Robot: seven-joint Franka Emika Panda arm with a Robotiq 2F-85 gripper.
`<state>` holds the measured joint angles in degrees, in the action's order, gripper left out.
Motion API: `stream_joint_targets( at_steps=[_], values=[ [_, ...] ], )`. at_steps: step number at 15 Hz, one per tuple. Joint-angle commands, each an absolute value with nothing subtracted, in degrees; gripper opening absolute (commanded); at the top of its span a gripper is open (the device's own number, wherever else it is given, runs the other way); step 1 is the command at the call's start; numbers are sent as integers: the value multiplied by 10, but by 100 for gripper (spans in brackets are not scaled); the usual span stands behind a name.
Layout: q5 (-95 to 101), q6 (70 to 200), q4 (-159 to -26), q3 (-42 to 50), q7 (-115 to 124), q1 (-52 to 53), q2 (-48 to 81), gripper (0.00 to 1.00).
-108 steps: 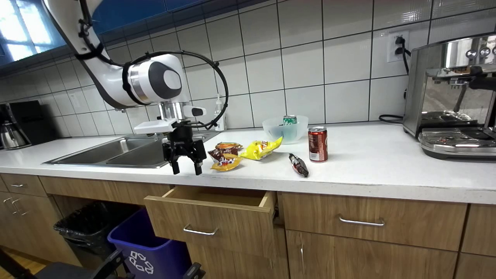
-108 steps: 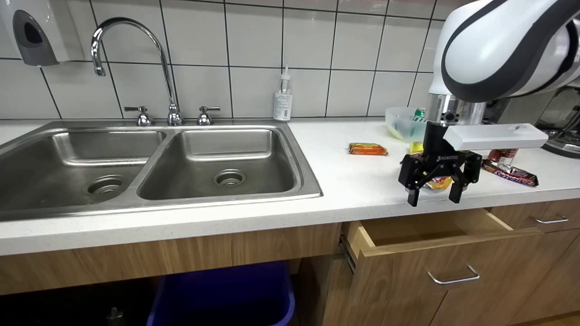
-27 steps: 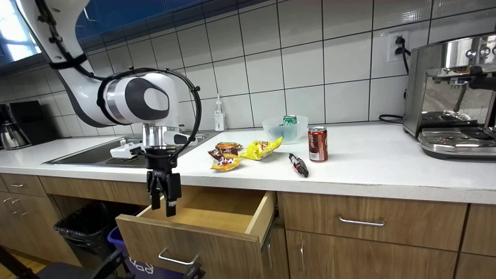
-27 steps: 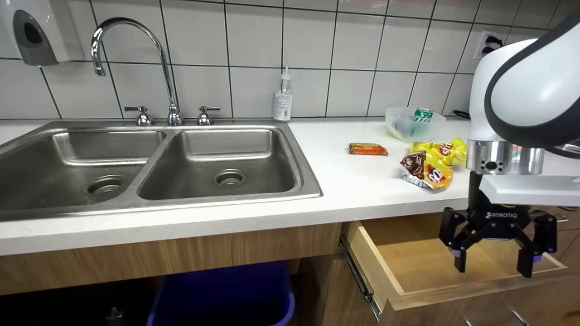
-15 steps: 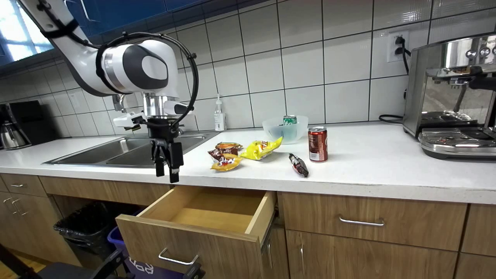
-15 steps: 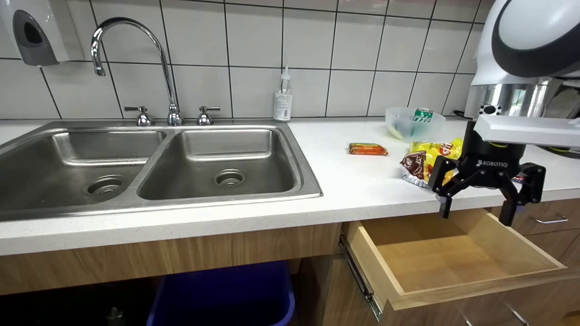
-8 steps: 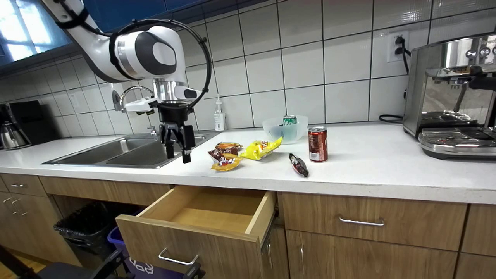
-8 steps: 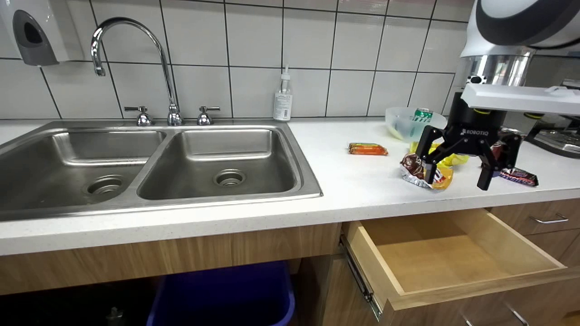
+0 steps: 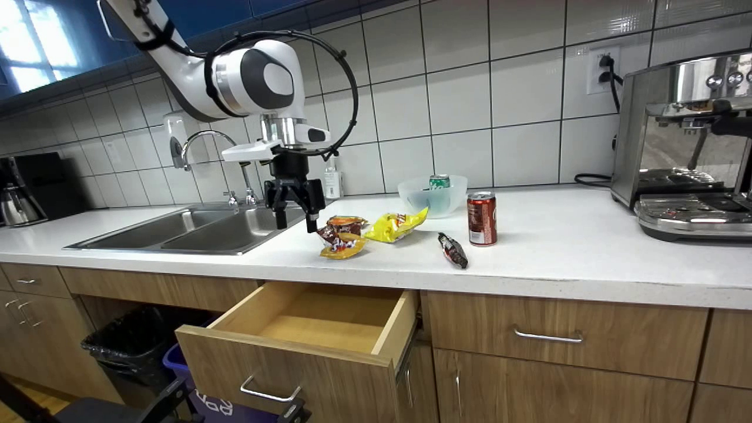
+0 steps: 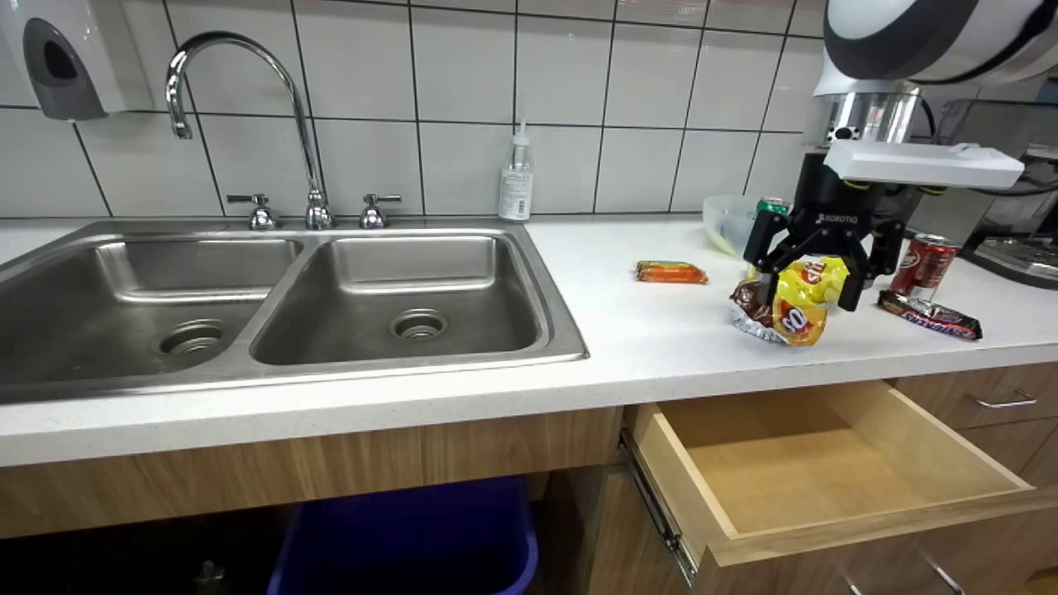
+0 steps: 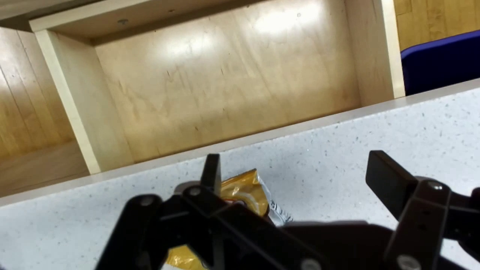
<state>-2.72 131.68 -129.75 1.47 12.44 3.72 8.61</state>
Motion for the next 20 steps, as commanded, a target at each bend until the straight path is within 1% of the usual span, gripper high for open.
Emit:
stream_joint_targets(
  at_steps=[1, 9, 20],
  values=[
    [-12, 1281, -1235, 12, 71, 19, 127, 100],
    [21, 1256, -1169, 12, -13, 8, 182, 100],
    [24, 1262, -1112, 7, -97, -1, 237, 100]
  ],
)
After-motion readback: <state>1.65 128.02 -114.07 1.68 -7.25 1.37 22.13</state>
